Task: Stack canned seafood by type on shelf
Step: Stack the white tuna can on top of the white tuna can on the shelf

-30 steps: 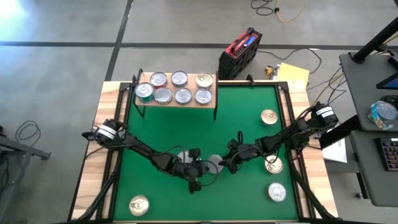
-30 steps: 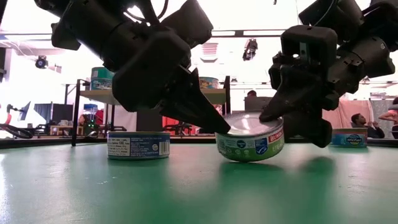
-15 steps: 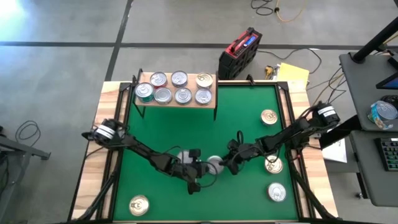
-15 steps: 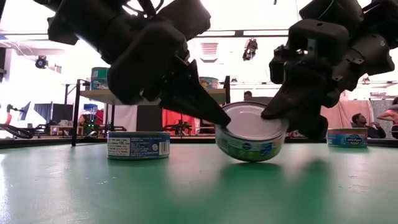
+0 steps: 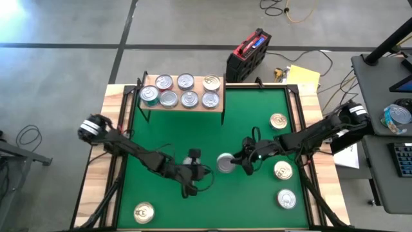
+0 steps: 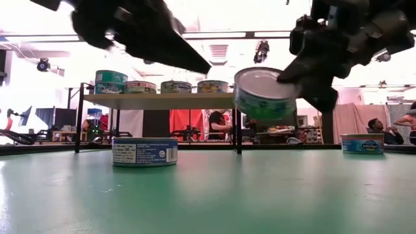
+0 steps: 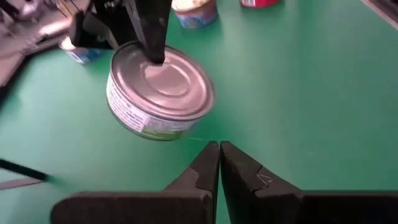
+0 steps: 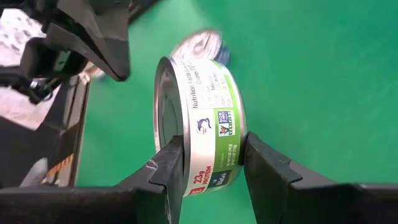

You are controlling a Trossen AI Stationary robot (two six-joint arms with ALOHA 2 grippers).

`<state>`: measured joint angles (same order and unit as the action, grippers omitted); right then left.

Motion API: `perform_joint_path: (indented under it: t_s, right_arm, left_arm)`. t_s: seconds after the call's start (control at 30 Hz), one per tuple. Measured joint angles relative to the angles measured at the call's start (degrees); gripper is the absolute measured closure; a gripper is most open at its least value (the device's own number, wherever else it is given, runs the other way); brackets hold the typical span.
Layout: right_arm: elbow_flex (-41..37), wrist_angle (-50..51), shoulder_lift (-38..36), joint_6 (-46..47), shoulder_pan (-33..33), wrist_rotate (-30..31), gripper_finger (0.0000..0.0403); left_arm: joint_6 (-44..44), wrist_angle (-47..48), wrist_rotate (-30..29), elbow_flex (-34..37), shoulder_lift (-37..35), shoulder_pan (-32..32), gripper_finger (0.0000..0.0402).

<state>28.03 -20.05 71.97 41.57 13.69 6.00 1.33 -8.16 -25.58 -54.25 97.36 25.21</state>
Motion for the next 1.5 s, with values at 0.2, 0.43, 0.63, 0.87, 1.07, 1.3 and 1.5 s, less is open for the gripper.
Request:
perform_joint_path:
  t_s: [0.2, 0.43, 0.63, 0.87, 1.07, 1.3, 1.5]
  right_arm:
    - [0.79, -3.67, -0.33, -4.3, -6.42, -0.64, 0.0277]
    - [3.75, -10.11, 1.44, -8.24, -16.57, -9.32, 0.0277]
    - [7.13, -12.0, 5.12, -8.51, -21.34, -17.47, 0.0277]
    - [12.36, -12.39, 11.06, -3.67, -21.95, -24.99, 0.0277]
    - [18.68, -11.98, 15.48, 6.58, -21.99, -33.84, 0.0278]
    - [23.89, -11.42, 20.36, 13.33, -22.64, -40.5, 0.0278]
    - [27.35, -11.32, 23.1, 16.62, -23.89, -45.67, 0.0278]
  left_arm:
    - [6.26, -5.99, -1.79, 11.83, -15.58, -0.61, 0.0401]
    - [17.21, -6.87, -9.04, 21.47, -34.18, -3.66, 0.0401]
    - [23.61, -6.96, -17.39, 23.86, -41.76, -4.53, 0.0401]
    - [33.03, -5.84, -17.39, 21.96, -42.31, -4.37, 0.0368]
    - [37.85, -5.55, -13.81, 21.3, -38.33, -4.26, 0.0286]
    - [42.91, -6.36, -14.03, 21.26, -36.59, -0.6, 0.0161]
    - [48.81, -6.28, -15.93, 21.3, -36.59, 5.73, 0.0123]
